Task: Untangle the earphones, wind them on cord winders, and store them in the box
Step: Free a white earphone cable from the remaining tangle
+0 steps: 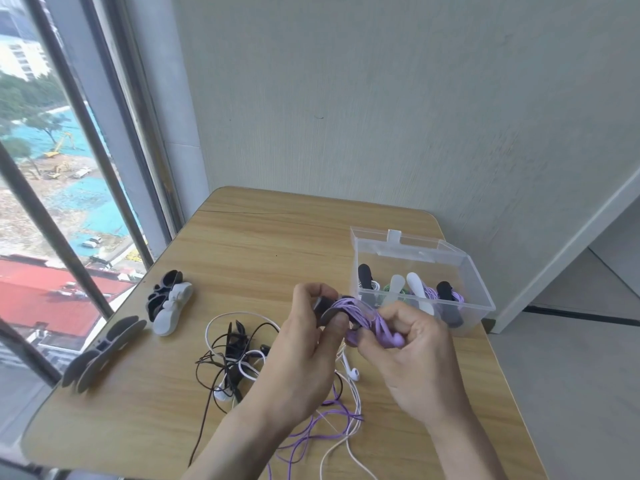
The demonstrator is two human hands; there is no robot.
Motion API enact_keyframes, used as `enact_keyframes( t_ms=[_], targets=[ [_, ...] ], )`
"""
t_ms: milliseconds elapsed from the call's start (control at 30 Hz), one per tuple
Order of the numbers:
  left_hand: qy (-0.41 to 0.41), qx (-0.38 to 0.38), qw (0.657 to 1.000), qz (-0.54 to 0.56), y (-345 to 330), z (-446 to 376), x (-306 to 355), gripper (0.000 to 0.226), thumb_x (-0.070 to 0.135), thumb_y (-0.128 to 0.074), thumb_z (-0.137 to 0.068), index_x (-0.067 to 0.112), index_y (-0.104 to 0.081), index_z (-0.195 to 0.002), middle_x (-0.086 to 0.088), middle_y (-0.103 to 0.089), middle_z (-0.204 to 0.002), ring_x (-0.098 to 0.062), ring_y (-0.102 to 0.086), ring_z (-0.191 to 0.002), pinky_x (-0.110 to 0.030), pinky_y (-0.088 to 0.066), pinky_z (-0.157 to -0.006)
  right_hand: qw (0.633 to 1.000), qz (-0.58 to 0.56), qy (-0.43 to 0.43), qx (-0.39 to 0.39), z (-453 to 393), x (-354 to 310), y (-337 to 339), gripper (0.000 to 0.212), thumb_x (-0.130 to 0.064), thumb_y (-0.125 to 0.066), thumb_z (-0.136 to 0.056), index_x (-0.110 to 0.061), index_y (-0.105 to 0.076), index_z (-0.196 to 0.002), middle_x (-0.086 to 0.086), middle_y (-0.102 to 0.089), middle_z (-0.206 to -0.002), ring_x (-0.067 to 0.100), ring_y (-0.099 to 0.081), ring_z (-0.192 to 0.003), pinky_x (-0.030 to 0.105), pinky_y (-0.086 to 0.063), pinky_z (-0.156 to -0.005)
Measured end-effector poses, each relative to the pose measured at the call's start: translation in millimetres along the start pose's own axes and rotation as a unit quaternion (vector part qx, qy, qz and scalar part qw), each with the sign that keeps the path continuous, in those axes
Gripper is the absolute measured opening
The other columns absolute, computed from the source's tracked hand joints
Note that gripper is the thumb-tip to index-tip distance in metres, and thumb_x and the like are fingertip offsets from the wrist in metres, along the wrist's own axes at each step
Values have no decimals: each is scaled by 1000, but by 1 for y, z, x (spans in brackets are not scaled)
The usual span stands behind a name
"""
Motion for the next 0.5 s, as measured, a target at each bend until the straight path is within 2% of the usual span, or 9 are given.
enact_keyframes(
  t_ms=[100,200,300,400,500],
  targets=[
    [-6,16,1000,-16,-1,1,-1,21,6,-49,-101,24,-42,-110,21,-66,-103,-7,-65,-97,-21,-49,-84,1000,14,-17,-12,0,4,-3,11,-13,-73,-86,-23,-71,-81,5,-72,-71,33,-69,-67,51,-55,-67],
    [1,31,999,-17,0,0,0,22,8,-51,-100,26,-43,-111,19,-66,-100,-6,-67,-91,-18,-49,-79,999,16,-18,-27,1,2,-8,17,-14,-66,-93,-24,-74,-81,2,-72,-71,19,-59,-58,44,-53,-62],
    [6,30,999,-22,0,-1,1,21,13,-52,-101,29,-43,-110,15,-69,-97,-6,-69,-90,-24,-49,-73,1000,-2,-10,-22,1,0,-8,22,-8,-61,-97,-20,-75,-85,3,-73,-72,26,-62,-60,38,-52,-59],
    [1,29,999,-23,3,-2,1,13,24,-51,-101,29,-44,-110,17,-70,-95,-6,-70,-91,-25,-49,-72,998,-36,1,-42,1,-2,-7,23,-6,-58,-99,-20,-76,-101,1,-77,-83,18,-70,-73,32,-57,-66],
    [-4,27,1000,-15,7,-3,2,17,39,-49,-96,29,-47,-110,12,-71,-92,-11,-69,-89,-24,-51,-75,997,-55,14,-50,1,-3,-6,21,-6,-57,-99,-18,-75,-104,3,-77,-83,14,-69,-72,30,-57,-70]
  ],
)
Point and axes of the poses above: each hand's wrist, its own z-axis away from the middle knuckle, its own y-axis out of the back of the hand, x = y × z, the point moved 4 cm from there along -z, towards the middle knuckle
